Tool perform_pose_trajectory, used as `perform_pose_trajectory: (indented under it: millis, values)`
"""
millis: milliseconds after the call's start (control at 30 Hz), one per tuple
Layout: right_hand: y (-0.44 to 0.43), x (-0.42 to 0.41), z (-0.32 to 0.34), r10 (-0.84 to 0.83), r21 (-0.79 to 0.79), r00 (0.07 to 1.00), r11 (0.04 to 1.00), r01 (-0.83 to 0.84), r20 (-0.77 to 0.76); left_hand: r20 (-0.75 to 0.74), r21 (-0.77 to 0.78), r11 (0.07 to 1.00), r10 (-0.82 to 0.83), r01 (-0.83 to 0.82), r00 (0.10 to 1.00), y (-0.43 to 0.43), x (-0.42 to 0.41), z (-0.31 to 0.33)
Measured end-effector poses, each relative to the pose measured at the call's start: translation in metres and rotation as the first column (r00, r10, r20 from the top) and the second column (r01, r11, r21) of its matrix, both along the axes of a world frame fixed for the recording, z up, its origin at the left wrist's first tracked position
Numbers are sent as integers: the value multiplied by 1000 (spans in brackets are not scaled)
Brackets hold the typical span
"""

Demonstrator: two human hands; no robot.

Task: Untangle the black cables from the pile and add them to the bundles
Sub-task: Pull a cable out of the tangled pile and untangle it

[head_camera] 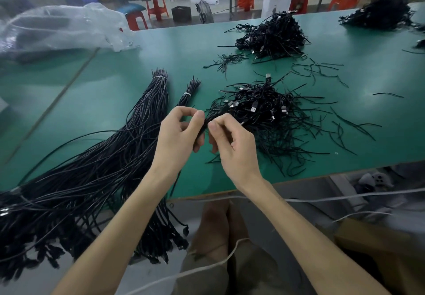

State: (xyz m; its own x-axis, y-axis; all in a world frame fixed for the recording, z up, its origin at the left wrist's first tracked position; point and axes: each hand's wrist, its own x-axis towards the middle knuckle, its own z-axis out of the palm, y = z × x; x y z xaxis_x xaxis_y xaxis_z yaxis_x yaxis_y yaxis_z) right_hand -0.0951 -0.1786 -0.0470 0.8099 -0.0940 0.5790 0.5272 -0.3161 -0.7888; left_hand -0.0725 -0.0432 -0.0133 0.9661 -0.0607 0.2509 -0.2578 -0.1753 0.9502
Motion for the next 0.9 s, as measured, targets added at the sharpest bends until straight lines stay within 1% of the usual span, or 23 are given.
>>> perform_pose_trajectory:
  millis: [67,100,133,200,233,267,300,333,367,400,433,467,500,533,567,600,667,733,833,900]
  values:
    - [-2,1,-2,-74,-149,995,985,84,72,-136,32,999,-3,7,991,1,5,3]
    - [-4,2,-3,-108,-250,985,958,139,135,-204,64,997,-25,39,979,4,9,4]
    - [-6,3,-3,-127,-358,967,912,201,220,-262,111,990,-50,82,964,8,13,6]
    - [-9,6,-3,-83,-562,914,765,314,398,-337,223,958,-96,179,936,18,20,11]
    - [-11,8,-3,-46,-627,892,695,353,450,-353,259,941,-117,217,928,22,23,13]
    - [-12,11,-2,-26,-659,880,653,374,474,-356,267,930,-147,251,923,25,25,14]
    - [-13,13,-1,-30,-662,882,649,375,471,-354,235,926,-201,295,913,29,26,15]
    - [-14,14,1,-55,-642,898,680,353,436,-349,163,920,-284,357,893,32,27,14]
    - [-15,14,1,-84,-599,930,743,298,359,-333,73,901,-383,429,862,36,27,14]
    - [-16,14,1,-102,-535,963,815,225,250,-299,-1,867,-475,498,827,41,27,12]
    - [-18,14,0,-96,-461,984,874,154,147,-258,-45,830,-548,556,796,46,27,10]
    - [-19,13,0,-80,-395,994,913,104,78,-221,-62,799,-596,599,772,49,26,6]
    - [-20,12,-1,-67,-356,997,931,79,45,-193,-53,782,-618,620,762,50,25,3]
    - [-19,10,-1,-58,-342,998,937,65,32,-167,-17,791,-605,611,779,50,24,-1]
    - [-18,8,0,-51,-338,998,939,56,25,-132,29,822,-561,569,818,48,23,-4]
    - [-16,7,1,-46,-334,999,941,51,22,-92,71,860,-499,505,862,44,22,-7]
    - [-13,6,4,-33,-325,999,945,36,16,-35,100,918,-381,383,924,38,21,-7]
    - [-9,6,7,-21,-320,999,947,30,32,-17,114,937,-332,332,943,32,20,-3]
    - [-6,5,10,-23,-336,997,941,46,70,-53,167,941,-291,296,955,25,16,5]
    - [-5,5,9,-41,-406,991,910,91,130,-95,213,948,-223,239,970,23,17,8]
